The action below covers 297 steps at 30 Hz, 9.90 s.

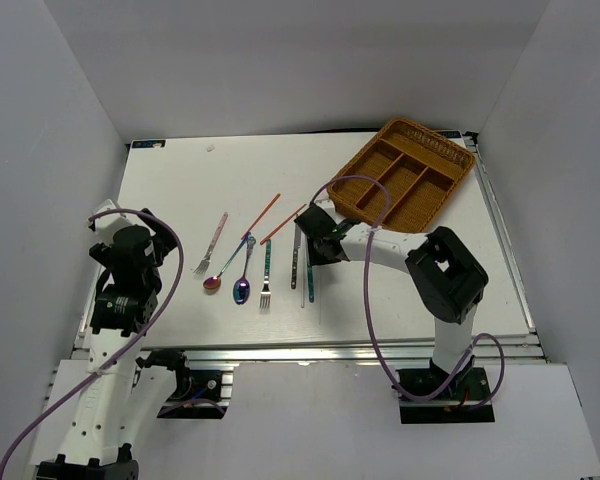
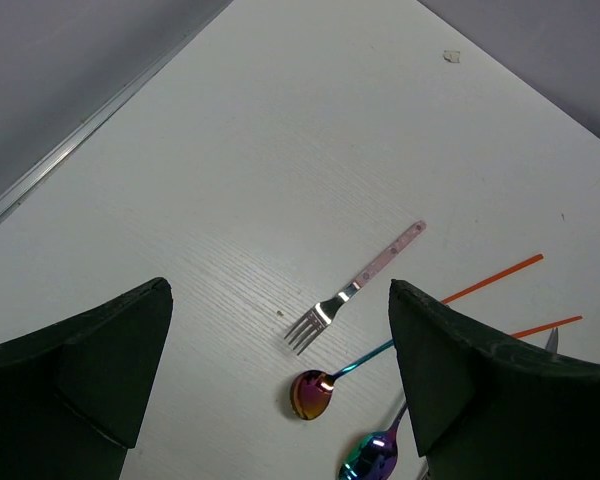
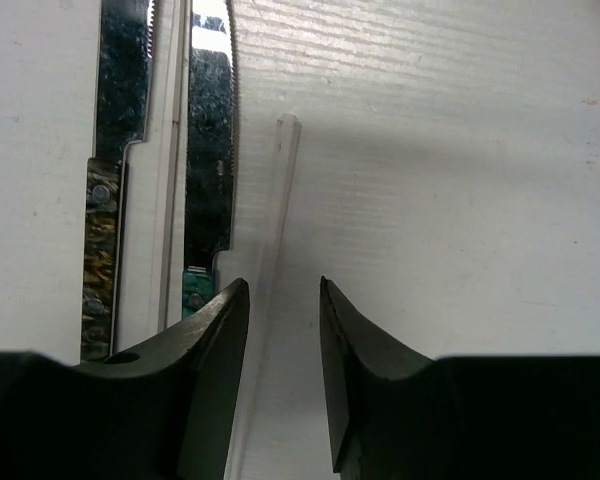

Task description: Sort the eating utensils into containers

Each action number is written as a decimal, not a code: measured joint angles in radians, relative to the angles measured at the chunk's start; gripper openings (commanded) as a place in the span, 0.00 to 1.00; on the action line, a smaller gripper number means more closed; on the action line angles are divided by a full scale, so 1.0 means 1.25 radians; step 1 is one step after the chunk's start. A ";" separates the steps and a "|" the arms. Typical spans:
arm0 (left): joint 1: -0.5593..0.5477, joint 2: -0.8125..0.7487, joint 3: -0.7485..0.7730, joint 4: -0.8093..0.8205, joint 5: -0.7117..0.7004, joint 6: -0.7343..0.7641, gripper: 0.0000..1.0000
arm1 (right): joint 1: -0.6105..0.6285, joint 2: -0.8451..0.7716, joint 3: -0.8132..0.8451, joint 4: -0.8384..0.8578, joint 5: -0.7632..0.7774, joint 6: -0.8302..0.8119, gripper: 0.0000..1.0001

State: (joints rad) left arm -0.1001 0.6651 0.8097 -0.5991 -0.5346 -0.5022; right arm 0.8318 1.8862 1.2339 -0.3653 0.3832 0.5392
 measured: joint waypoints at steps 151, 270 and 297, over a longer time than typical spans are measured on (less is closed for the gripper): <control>0.000 0.014 -0.001 0.000 0.018 -0.002 0.98 | 0.109 0.070 0.075 -0.038 0.045 0.171 0.00; -0.174 1.281 0.759 0.113 0.511 0.327 0.69 | -0.056 -0.609 -0.318 -0.042 -0.083 0.014 0.89; -0.209 1.349 0.853 0.089 0.373 0.374 0.00 | -0.056 -0.686 -0.318 -0.047 -0.101 0.000 0.89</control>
State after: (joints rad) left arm -0.3618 2.3516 1.8763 -0.4885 -0.0685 -0.0345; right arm 0.7612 1.0283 0.8364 -0.4240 0.2565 0.5392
